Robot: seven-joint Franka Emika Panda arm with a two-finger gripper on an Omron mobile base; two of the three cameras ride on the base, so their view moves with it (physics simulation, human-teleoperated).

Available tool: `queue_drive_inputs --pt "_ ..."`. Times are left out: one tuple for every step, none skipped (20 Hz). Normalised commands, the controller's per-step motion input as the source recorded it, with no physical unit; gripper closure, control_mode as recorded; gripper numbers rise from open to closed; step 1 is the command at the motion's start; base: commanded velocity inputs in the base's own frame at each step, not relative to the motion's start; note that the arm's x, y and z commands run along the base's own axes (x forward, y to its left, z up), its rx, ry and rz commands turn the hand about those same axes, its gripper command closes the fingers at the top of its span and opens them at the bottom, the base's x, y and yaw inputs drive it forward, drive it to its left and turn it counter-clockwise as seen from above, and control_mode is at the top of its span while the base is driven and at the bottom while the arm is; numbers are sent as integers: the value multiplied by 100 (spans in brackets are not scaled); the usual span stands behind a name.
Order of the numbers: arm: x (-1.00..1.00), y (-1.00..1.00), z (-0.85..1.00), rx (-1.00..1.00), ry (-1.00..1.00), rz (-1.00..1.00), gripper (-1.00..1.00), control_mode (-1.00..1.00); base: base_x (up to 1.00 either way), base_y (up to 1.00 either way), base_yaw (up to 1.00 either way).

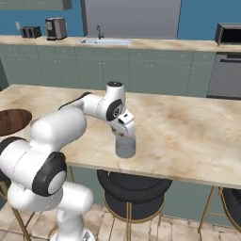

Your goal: There are four ice cubes in the ice bowl. Place two ice cubes in each glass of water.

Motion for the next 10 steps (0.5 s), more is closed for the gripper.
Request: queue_drive_inputs --pt "41 -42 0 0 0 -3 100 -100 0 0 0" --pt "41 -24 -1 0 0 0 100 -100 0 0 0" --pt "49 -19 -9 0 3 0 100 -100 0 0 0" --pt "51 -8 -9 0 1 0 100 -100 0 0 0" --pt "54 0 -9 0 1 0 100 -100 0 0 0" --pt "55 0 -11 0 0 0 100 -100 0 0 0" --pt "54 0 -13 0 0 0 100 -100 0 0 0" --pt "47 0 -17 0 0 0 100 -100 0 0 0" --pt "39 0 -22 0 0 0 100 -100 0 0 0" --pt "36 0 -26 0 0 0 100 -100 0 0 0"
